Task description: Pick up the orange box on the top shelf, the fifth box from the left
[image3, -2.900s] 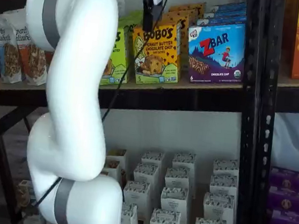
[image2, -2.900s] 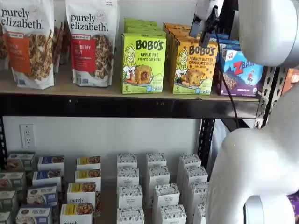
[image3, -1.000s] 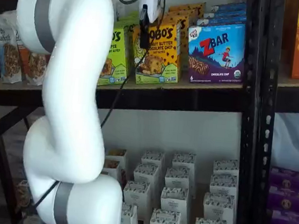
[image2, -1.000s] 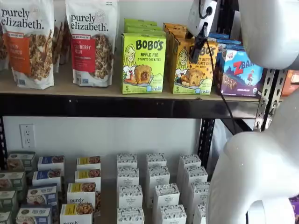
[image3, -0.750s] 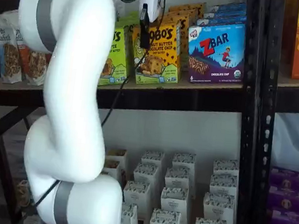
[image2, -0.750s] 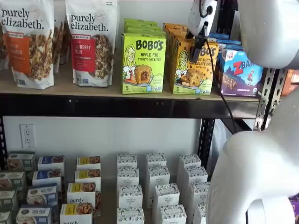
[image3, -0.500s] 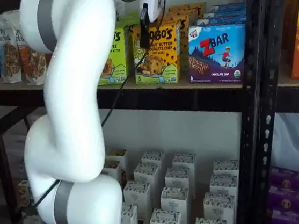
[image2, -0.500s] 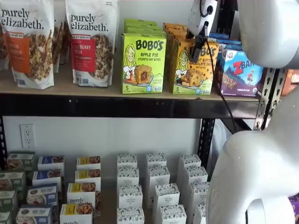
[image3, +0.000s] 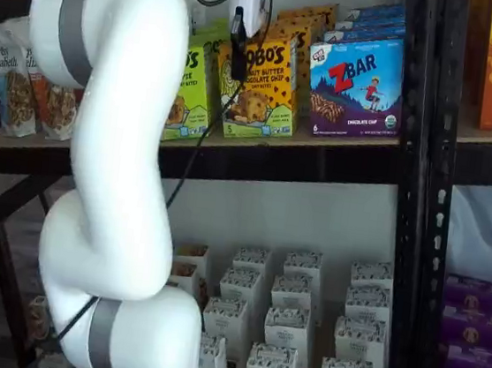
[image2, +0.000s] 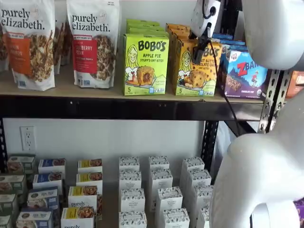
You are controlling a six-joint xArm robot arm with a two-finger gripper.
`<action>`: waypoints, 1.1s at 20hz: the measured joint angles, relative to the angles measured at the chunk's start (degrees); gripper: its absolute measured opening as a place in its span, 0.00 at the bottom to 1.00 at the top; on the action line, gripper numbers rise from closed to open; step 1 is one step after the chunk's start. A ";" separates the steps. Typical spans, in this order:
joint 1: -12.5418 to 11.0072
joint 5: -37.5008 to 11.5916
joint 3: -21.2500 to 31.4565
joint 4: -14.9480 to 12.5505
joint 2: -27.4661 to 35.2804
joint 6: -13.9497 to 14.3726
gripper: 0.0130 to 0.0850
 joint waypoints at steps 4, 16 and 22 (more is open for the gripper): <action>-0.04 -0.73 0.51 0.41 -0.30 -0.02 0.72; 0.06 -0.30 0.31 0.51 -0.15 0.11 0.56; 0.17 -0.20 0.26 0.50 -0.05 0.20 0.50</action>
